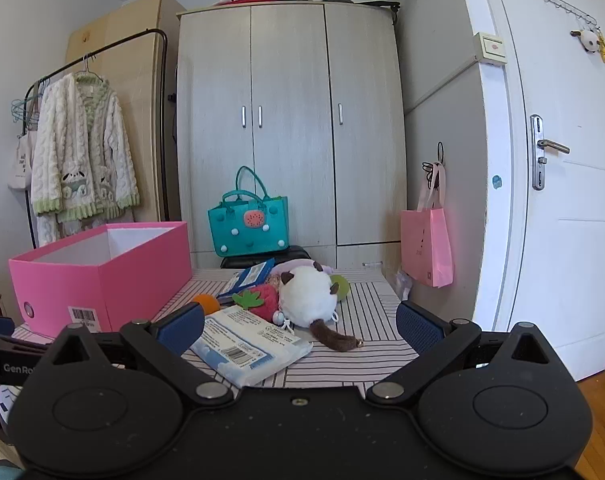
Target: Organize soft objects
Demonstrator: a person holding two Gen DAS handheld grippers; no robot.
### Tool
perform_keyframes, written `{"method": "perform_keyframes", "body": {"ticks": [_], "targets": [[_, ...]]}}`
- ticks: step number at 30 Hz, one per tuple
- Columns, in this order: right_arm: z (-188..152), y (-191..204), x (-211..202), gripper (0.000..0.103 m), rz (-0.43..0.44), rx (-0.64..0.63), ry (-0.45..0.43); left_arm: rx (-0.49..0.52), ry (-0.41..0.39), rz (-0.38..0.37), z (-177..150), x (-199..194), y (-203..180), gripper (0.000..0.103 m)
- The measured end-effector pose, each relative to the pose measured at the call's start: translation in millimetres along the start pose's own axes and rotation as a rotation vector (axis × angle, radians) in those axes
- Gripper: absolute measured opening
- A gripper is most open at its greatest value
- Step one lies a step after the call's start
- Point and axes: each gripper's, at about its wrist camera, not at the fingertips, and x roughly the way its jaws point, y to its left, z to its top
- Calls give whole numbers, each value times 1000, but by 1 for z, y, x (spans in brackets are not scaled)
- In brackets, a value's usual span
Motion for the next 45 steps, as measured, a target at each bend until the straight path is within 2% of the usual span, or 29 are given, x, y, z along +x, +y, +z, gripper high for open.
{"method": "perform_keyframes", "body": {"ticks": [7, 15, 37, 45], "targets": [[-5, -2, 5, 103, 14, 11, 46, -18, 1, 0, 0, 1, 1, 103], [-9, -3, 11, 103, -7, 4, 114, -22, -2, 3, -3, 2, 4, 103], [-12, 1, 15, 103, -18, -12, 174, -41, -18, 7, -5, 0, 16, 103], [-10, 4, 15, 103, -47, -33, 187, -33, -32, 0, -4, -1, 24, 103]]}}
